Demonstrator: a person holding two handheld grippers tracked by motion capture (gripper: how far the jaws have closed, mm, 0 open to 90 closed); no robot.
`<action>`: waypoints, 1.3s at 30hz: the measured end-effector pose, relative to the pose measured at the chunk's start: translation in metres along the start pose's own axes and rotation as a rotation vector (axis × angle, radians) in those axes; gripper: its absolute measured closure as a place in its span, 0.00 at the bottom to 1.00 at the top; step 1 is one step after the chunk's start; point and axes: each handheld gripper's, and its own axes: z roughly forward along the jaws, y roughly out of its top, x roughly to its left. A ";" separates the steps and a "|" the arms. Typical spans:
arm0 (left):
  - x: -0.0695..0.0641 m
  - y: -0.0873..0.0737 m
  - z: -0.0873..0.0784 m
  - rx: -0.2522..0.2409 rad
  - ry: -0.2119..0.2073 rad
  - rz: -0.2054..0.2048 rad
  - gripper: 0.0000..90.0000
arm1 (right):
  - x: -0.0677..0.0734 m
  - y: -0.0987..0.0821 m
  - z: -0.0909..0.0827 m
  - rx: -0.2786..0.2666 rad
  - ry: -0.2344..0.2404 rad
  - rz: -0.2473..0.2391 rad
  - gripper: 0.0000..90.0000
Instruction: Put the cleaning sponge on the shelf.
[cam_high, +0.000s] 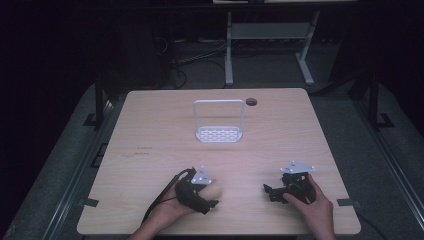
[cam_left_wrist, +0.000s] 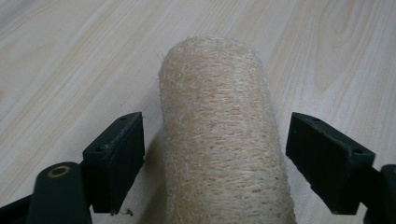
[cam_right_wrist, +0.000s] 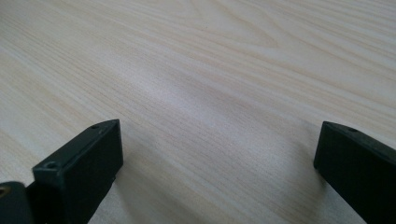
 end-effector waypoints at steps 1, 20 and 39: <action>0.000 0.000 0.000 0.005 -0.001 -0.001 0.23 | 0.000 0.000 0.000 0.000 0.000 0.000 0.01; 0.001 -0.001 -0.001 0.015 -0.010 -0.004 0.40 | 0.000 0.000 0.000 0.000 0.000 0.000 0.01; 0.005 -0.001 -0.006 0.003 -0.011 -0.024 0.46 | 0.000 0.000 0.000 0.000 0.000 0.000 0.01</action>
